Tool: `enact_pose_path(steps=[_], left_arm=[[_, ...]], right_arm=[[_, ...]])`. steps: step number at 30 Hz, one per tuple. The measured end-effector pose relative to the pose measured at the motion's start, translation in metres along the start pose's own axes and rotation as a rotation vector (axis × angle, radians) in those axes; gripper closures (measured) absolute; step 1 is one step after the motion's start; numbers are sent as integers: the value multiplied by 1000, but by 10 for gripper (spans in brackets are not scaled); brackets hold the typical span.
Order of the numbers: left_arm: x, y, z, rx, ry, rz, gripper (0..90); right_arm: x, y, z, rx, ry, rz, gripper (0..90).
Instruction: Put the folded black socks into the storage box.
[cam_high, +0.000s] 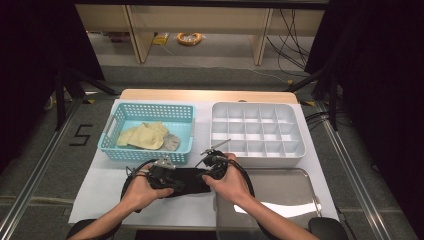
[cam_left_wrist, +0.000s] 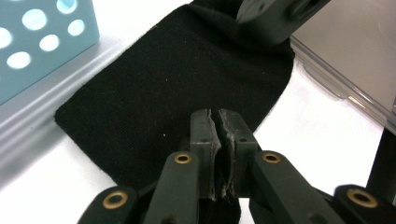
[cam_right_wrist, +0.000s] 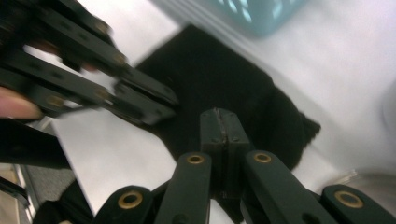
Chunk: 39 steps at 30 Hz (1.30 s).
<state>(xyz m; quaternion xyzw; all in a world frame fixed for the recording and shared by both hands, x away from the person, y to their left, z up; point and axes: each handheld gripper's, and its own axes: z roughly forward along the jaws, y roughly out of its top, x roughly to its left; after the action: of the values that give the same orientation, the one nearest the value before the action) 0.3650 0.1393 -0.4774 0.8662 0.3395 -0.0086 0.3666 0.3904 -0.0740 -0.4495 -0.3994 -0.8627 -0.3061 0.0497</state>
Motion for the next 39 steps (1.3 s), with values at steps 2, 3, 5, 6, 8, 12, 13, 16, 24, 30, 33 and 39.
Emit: enact_pose_path(steps=[2,3,5,6,8,12,13,16,24,30,33,39], left_arm=[[1,-1,0,-5,-3,-5,829],[1,-1,0,-7,-4,-8,829],[1,-1,0,-6,-2,-4,829],[1,-1,0,-6,-2,-5,827],[0,-1,0,-10,-3,-8,823],[2,-1,-8,-36,4,-12,774],[2,0,-11,-57,9,-23,750],[10,0,-26,-126,54,-56,657],[35,-14,-31,-127,89,-276,516],[36,-15,-18,-58,51,-313,526],[35,-15,-16,-41,71,-292,553],[32,-17,-14,-26,90,-249,686]], right_arm=[[-4,-3,4,24,-15,18,900],[-5,-4,5,28,-16,25,900],[-6,-4,5,30,-21,30,900],[-5,-4,4,41,-32,43,900],[-5,-4,3,39,-37,30,900],[-5,-6,2,30,-31,37,893],[-6,-6,0,24,-24,36,886],[-7,-7,-8,-5,-10,46,869],[-19,-12,-29,-57,-40,99,813],[-26,-20,-37,-81,-30,112,796],[-28,-22,-41,-90,-34,110,790],[-30,-25,-43,-89,-32,121,780]])
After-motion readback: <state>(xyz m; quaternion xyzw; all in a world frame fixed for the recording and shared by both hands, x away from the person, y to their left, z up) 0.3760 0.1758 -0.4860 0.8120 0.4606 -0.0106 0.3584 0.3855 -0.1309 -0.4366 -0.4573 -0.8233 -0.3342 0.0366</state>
